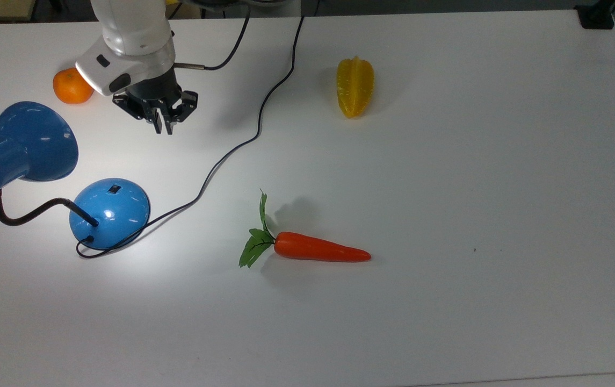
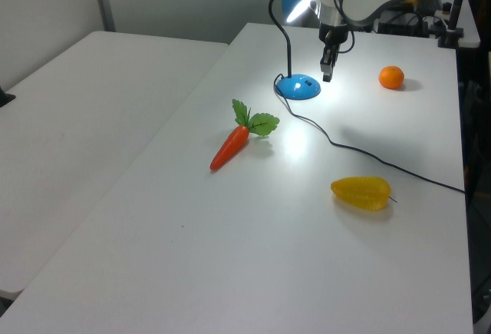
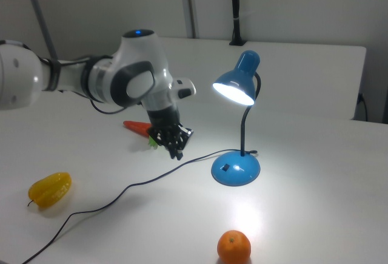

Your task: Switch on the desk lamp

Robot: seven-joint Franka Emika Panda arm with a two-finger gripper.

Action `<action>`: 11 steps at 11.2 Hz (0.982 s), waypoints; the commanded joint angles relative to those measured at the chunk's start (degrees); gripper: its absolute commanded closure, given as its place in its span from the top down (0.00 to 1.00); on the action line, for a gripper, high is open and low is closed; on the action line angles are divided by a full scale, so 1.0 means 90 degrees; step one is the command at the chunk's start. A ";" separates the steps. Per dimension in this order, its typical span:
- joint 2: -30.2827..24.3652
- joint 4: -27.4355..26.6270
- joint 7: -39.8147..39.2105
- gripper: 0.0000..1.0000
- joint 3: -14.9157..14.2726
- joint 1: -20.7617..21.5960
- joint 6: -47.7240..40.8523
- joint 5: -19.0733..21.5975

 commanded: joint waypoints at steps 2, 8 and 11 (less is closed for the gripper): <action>-0.0663 0.0414 0.0919 1.00 0.0517 0.0024 -0.1625 -0.0122; -0.1151 0.1353 0.1963 1.00 0.1435 0.0033 -0.3121 -0.0073; -0.1873 0.1207 0.1994 1.00 0.1378 0.0423 -0.3278 -0.0005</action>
